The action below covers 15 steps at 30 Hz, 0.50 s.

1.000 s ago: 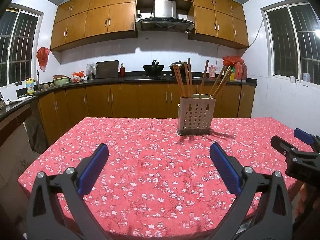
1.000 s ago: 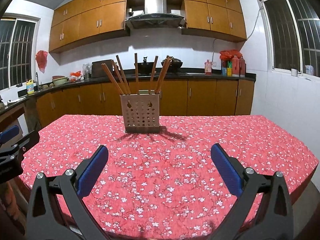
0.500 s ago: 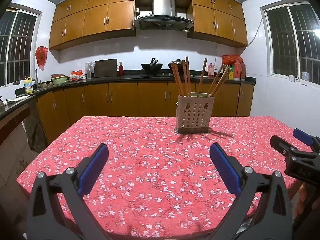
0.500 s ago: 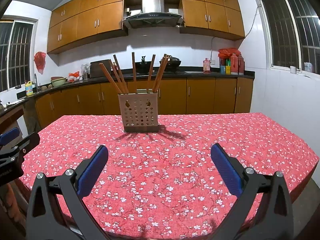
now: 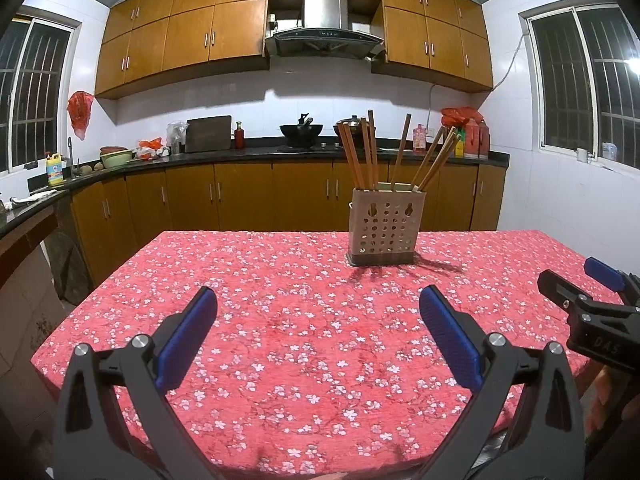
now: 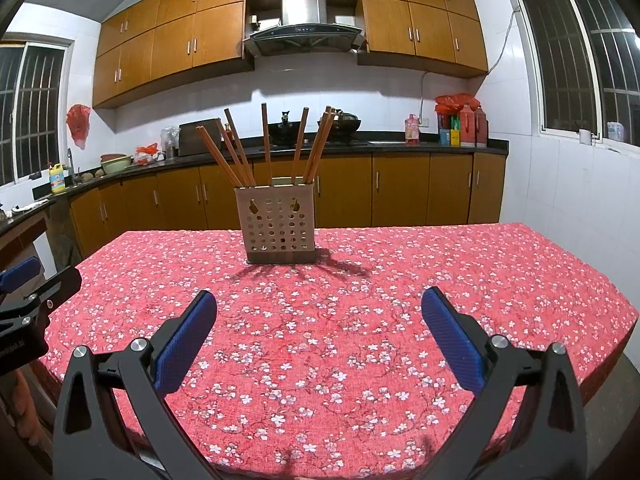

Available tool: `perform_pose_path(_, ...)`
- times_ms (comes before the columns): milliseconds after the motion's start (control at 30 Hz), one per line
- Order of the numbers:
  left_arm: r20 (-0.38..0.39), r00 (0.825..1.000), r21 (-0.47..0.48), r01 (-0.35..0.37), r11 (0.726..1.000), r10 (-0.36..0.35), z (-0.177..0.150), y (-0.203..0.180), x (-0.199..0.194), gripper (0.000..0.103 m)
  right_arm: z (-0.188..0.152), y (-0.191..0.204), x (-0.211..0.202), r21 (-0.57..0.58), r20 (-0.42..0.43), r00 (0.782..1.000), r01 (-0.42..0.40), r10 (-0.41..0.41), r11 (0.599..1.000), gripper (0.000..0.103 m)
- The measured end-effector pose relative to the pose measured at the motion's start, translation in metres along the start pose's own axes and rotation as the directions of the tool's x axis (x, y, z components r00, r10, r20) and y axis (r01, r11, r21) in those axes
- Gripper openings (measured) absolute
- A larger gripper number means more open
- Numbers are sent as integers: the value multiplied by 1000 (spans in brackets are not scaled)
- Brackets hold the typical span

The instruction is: Organize utensils

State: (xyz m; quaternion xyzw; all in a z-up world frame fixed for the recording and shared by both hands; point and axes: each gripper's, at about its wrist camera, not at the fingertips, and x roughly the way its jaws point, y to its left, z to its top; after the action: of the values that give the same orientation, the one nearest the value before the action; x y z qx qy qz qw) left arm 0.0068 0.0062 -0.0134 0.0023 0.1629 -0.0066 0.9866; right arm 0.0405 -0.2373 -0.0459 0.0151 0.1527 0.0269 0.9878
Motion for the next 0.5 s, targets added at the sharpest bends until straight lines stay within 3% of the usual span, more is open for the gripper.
perform_pose_path(500, -4, 1000, -2, 3, 1000, -3, 0, -1, 1, 99, -1, 0, 1, 5, -2, 1000, 2, -2, 1000, 101)
